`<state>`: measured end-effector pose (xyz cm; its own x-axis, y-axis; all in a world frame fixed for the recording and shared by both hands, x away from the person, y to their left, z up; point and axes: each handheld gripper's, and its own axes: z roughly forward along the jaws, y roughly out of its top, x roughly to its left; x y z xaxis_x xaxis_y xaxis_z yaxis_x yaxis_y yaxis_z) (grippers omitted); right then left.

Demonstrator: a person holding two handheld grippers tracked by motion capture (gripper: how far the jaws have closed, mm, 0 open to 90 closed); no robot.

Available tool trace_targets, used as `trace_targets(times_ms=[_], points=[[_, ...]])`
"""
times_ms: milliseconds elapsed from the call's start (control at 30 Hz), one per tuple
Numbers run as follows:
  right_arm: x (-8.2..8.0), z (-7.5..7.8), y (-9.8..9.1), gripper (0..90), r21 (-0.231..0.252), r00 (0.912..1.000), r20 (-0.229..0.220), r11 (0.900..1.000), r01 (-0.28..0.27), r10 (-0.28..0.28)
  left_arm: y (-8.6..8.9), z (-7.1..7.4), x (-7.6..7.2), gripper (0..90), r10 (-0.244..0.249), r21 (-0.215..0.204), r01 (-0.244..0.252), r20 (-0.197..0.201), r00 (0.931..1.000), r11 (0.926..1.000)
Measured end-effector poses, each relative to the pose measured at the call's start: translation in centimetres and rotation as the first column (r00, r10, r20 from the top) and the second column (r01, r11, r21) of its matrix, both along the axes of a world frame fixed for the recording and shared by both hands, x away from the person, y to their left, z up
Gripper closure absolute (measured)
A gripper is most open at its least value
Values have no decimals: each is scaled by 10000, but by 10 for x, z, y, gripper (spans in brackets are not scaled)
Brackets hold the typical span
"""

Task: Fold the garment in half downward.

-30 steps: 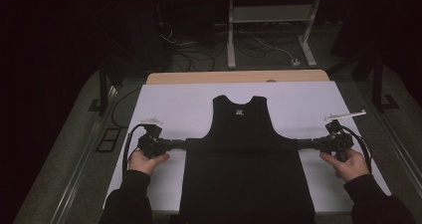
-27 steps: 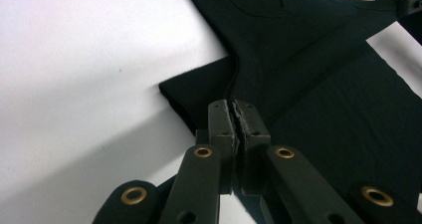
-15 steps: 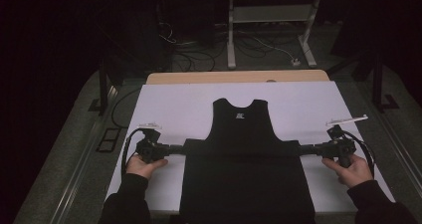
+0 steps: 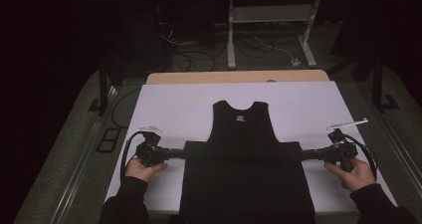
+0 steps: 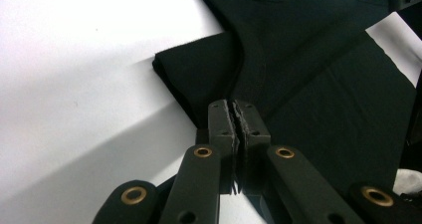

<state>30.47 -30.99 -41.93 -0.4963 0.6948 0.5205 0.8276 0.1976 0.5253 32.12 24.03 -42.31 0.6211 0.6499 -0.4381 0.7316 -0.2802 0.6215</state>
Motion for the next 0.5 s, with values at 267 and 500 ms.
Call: trace_targets(times_ms=[267, 500], points=[[-3, -6, 1, 808, -144, 9992, -399, 9999, -69, 63, -1, -3, -3, 862, -88, 131, 91, -229, 9997, 9999], [-3, -10, 2, 805, -300, 9982, -574, 9994, -162, 145, -3, -5, -3, 862, -201, 268, 211, -370, 9991, 9994]])
